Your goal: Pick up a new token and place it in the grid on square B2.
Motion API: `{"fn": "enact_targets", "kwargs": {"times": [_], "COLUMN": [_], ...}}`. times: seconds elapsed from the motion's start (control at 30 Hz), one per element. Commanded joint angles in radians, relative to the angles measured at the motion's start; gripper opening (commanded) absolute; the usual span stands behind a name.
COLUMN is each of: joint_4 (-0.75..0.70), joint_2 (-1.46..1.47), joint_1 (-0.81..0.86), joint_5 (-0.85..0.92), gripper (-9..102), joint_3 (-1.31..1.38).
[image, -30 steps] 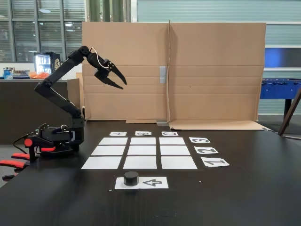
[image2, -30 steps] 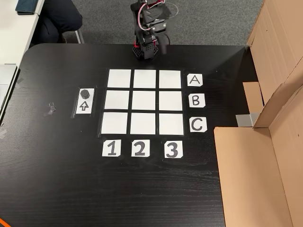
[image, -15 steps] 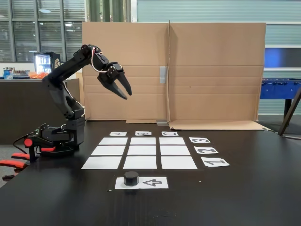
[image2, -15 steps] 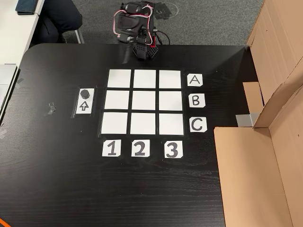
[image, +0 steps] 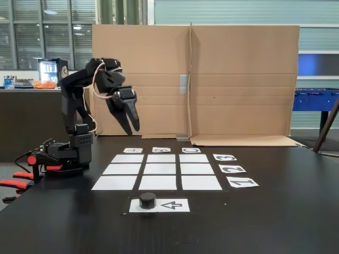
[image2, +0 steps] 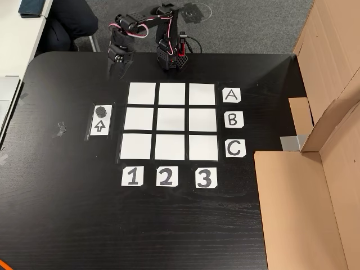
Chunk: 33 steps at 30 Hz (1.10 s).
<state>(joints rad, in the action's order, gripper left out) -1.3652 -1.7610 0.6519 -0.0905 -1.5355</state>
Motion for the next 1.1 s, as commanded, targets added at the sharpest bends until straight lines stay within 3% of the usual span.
{"fn": "enact_targets", "kwargs": {"times": [0.0, 1.07], "joint_4": [0.020, 0.117], "joint_2": [0.048, 0.624], "joint_1": [0.026, 0.064], "joint_5": [0.014, 0.015], "gripper": [20, 23], "joint_3": [0.058, 0.377]}}
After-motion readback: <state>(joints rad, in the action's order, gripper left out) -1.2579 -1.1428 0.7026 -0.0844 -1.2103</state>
